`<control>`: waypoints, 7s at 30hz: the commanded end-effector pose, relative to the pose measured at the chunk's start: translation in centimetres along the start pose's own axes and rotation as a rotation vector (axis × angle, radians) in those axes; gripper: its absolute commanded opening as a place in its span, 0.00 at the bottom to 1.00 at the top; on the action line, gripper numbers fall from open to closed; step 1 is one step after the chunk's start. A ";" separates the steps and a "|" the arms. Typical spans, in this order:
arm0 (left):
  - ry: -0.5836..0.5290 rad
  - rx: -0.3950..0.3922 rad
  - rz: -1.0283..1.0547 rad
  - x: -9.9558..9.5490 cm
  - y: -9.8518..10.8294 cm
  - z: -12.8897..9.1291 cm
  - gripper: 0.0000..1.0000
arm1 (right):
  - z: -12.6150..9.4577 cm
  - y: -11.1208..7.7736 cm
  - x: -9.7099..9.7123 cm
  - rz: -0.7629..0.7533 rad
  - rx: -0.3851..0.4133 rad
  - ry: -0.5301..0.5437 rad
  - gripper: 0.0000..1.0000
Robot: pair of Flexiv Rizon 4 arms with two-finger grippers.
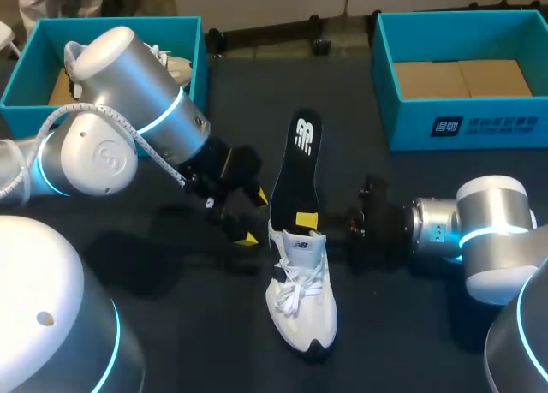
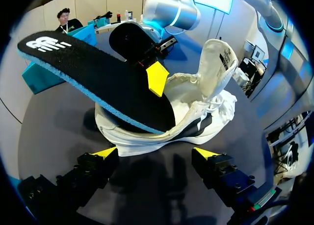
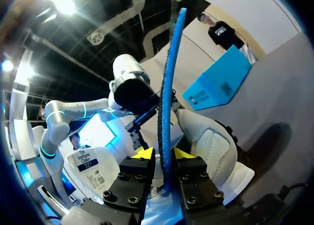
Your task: Take the shoe out of the shoebox, open the shoe tongue, remove and reinsert the insole, then place the shoe into the shoebox
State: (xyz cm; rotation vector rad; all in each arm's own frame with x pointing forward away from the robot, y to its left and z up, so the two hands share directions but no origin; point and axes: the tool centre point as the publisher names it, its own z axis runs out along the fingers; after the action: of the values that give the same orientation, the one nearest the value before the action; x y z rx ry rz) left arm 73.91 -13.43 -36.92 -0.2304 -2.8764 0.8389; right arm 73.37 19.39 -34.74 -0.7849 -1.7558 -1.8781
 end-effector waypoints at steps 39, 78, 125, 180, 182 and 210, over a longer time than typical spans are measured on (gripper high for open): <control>0.001 0.000 0.000 0.0 0.0 0.1 1.00 | 0.4 1.7 0.0 -0.007 0.048 -0.031 0.00; 0.001 0.000 0.000 0.0 0.0 0.1 1.00 | 0.5 1.7 1.0 -0.027 0.061 -0.027 0.35; 0.001 0.000 0.000 0.0 0.0 0.1 1.00 | 0.5 1.0 0.3 0.020 0.069 -0.042 0.00; 0.001 0.000 0.000 0.0 0.0 0.1 1.00 | 2.2 2.0 0.4 0.040 0.109 -0.037 0.00; 0.001 0.000 0.000 0.0 0.0 0.1 1.00 | 2.1 1.2 0.3 0.059 0.103 -0.041 0.00; 0.001 0.000 0.000 0.0 0.0 0.1 1.00 | 2.9 1.4 2.6 0.015 0.118 -0.064 0.40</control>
State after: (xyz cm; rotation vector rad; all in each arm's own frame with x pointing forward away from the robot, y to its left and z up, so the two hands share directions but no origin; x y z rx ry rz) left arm 73.92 -13.43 -36.93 -0.2304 -2.8762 0.8388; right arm 72.49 22.28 -32.19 -0.8205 -1.8686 -1.7489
